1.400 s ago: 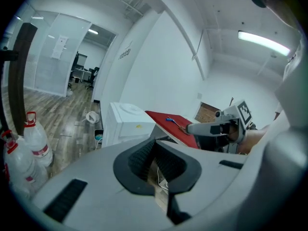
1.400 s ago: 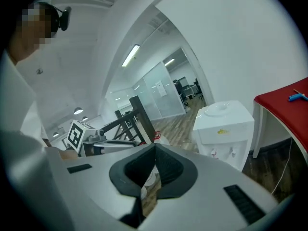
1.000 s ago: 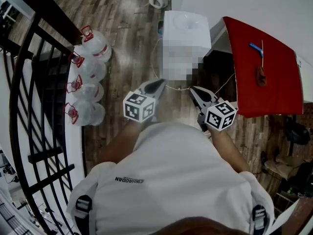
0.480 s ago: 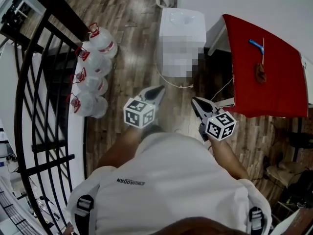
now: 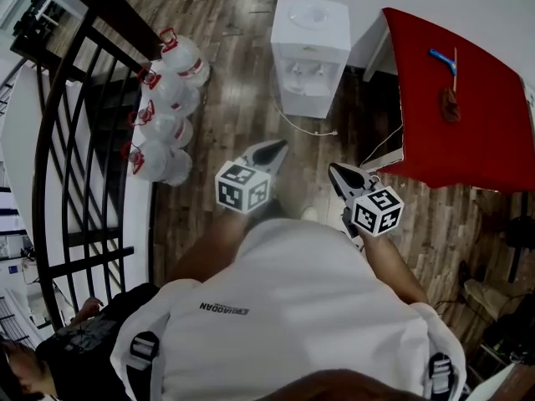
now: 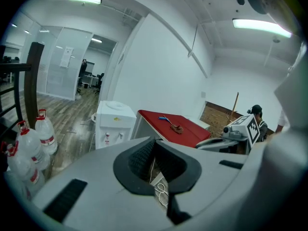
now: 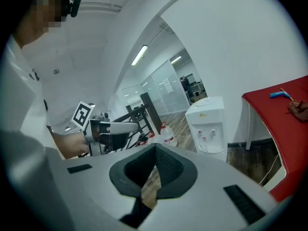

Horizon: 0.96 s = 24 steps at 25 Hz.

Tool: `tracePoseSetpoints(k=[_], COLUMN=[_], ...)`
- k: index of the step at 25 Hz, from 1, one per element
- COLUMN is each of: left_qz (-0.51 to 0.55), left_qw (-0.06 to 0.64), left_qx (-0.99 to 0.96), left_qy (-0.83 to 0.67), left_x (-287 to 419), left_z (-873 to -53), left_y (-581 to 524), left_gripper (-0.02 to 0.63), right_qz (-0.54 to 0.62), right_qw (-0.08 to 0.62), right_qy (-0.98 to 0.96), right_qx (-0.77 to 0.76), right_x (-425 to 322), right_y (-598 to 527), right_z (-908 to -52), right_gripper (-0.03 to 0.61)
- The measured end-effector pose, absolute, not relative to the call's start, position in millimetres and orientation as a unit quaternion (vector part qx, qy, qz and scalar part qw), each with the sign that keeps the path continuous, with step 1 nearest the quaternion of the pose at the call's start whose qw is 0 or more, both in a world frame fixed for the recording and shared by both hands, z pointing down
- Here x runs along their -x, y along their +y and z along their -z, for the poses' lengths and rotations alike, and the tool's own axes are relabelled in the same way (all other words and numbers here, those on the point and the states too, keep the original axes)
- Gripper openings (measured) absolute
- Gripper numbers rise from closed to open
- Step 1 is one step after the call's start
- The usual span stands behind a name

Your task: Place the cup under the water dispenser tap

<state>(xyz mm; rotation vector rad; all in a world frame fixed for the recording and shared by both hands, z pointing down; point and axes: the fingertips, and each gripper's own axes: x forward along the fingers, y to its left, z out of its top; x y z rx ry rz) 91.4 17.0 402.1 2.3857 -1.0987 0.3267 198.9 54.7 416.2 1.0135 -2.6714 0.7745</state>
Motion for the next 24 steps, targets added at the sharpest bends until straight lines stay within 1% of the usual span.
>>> tracePoseSetpoints(k=[11,24], left_qz=[-0.108,-0.102], left_qw=[0.238,0.230], left_qx=[-0.871,-0.869], left_qy=[-0.416,-0.427], left_x=[-97,-89], left_z=[-397,-394], left_y=[42,52], left_gripper=[-0.003,-0.003], right_qz=[-0.226,-0.221], right_qw=[0.106,0.101], right_qy=[-0.916,-0.918], right_qx=[-0.314,-0.314], right_x=[-192,-187], right_y=[77,80], right_z=[-409,-406], right_gripper=[0.021,0.021])
